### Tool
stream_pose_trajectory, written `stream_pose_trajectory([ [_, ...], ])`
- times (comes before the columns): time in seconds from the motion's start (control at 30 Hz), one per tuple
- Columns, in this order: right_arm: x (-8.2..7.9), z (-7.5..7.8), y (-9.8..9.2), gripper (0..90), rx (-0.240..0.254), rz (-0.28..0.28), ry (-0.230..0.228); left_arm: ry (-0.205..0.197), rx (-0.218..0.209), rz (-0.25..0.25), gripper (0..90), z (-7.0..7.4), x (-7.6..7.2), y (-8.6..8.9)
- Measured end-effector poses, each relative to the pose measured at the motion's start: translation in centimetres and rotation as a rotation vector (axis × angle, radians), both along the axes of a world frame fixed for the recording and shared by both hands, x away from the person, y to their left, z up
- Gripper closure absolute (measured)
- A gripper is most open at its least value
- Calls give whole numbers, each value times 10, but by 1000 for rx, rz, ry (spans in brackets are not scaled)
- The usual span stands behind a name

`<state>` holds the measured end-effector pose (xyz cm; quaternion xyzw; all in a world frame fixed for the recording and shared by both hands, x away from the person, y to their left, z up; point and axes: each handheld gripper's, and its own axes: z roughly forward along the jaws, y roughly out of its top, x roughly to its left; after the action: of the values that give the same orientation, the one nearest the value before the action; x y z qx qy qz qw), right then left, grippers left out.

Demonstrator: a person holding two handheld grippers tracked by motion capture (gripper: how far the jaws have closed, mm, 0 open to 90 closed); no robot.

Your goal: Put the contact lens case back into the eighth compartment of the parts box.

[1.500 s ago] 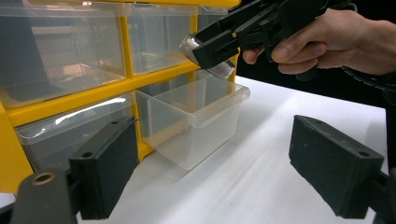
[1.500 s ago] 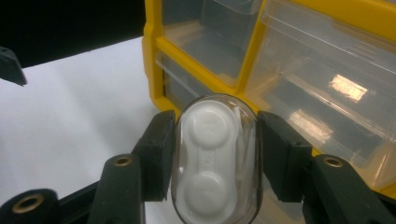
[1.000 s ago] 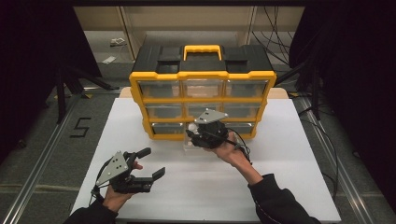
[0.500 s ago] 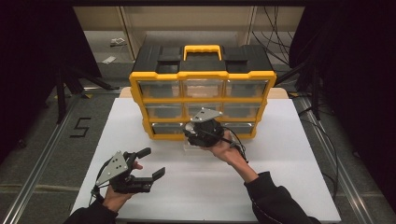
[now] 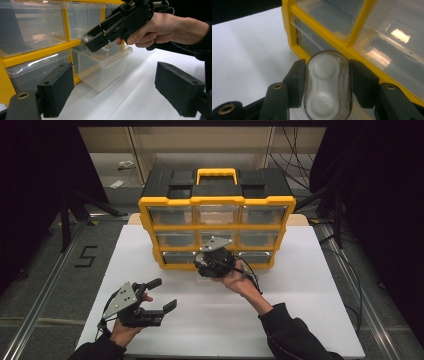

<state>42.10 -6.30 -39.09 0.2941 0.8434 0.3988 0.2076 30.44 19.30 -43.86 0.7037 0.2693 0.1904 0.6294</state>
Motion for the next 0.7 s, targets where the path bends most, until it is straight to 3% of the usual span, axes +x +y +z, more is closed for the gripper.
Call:
stream_pose_trajectory([
  [0.37,3,-2,2,493,12,-13,45,2,2,-1,155,0,0,0],
  [0.7,2,8,-4,443,44,-9,28,1,3,-3,155,0,0,0],
])
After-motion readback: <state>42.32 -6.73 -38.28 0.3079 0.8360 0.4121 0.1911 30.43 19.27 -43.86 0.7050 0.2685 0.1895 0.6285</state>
